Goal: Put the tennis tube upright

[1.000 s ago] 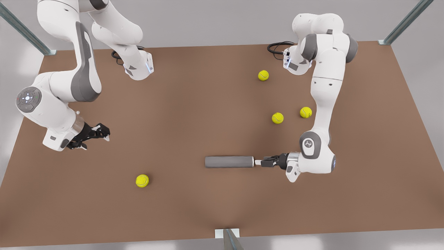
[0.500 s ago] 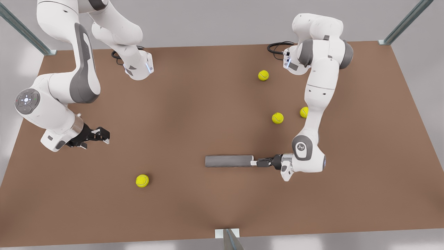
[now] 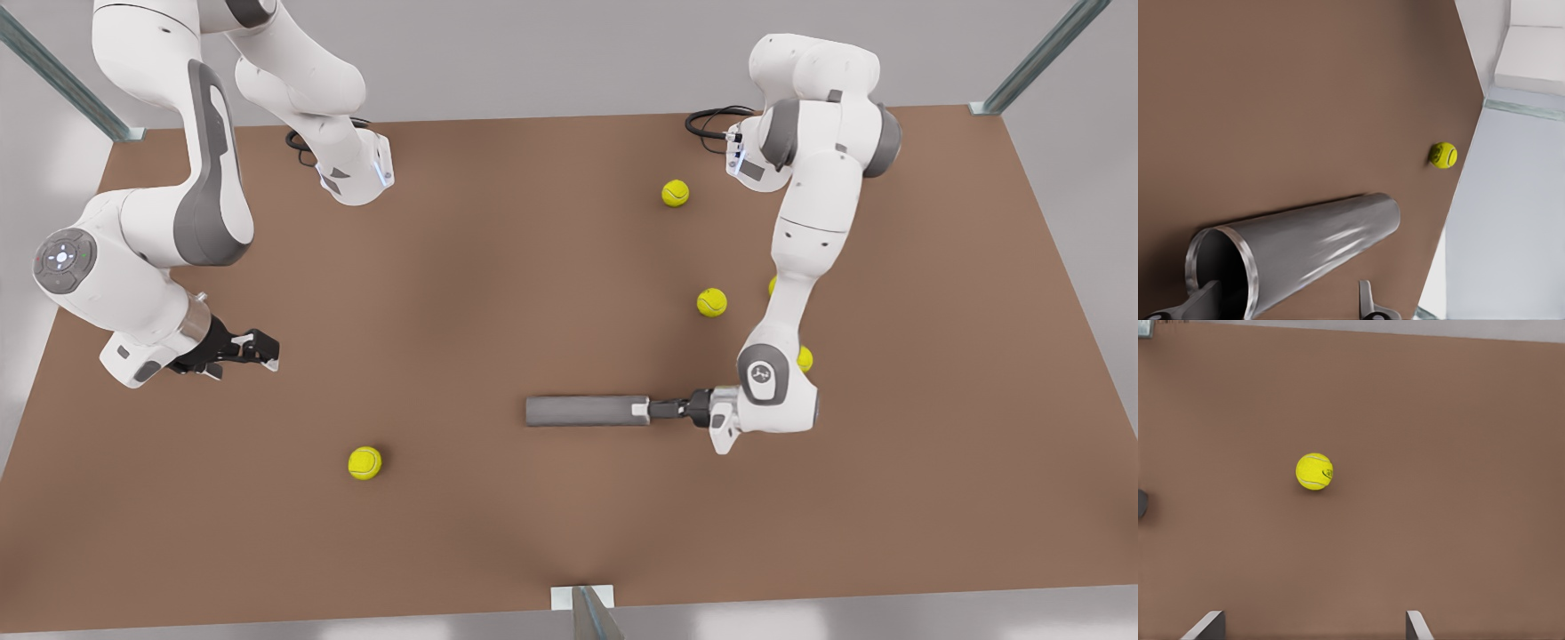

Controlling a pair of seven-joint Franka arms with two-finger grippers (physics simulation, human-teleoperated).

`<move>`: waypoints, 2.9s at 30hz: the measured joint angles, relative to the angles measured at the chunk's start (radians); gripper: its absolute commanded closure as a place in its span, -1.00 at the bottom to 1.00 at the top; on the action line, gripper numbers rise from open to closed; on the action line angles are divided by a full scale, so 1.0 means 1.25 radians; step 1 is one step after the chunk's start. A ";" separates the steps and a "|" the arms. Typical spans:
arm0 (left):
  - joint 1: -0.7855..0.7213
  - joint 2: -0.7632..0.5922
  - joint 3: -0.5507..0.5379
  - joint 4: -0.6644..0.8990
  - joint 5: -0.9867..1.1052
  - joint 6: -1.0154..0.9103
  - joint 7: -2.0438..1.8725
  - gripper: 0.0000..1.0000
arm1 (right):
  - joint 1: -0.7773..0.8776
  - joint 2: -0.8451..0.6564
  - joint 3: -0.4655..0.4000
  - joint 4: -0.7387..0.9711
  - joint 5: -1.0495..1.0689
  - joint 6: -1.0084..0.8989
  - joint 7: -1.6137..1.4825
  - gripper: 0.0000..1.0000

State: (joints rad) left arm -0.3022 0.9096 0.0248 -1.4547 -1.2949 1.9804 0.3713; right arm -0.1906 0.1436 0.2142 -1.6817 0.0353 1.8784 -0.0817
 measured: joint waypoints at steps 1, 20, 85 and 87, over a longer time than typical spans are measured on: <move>-0.001 0.003 0.000 -0.001 -0.003 0.002 0.007 -1.00 | 0.000 0.000 0.000 0.000 0.000 0.000 0.002 -1.00; -0.009 0.017 -0.016 -0.013 -0.121 0.014 0.099 -1.00 | -0.001 0.005 0.000 0.001 0.002 0.001 0.027 -1.00; -0.067 -0.419 0.032 -0.082 0.984 -0.056 -0.442 0.57 | 0.005 0.011 0.000 0.011 0.003 -0.010 0.039 -1.00; -0.067 -0.411 0.031 -0.082 0.995 -0.057 -0.466 0.57 | 0.007 0.011 0.000 0.011 0.003 -0.010 0.039 -1.00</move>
State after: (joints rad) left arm -0.3864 0.3952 0.0639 -1.5577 -0.0511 1.9088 -0.2108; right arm -0.1822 0.1574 0.2143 -1.6680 0.0390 1.8655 -0.0327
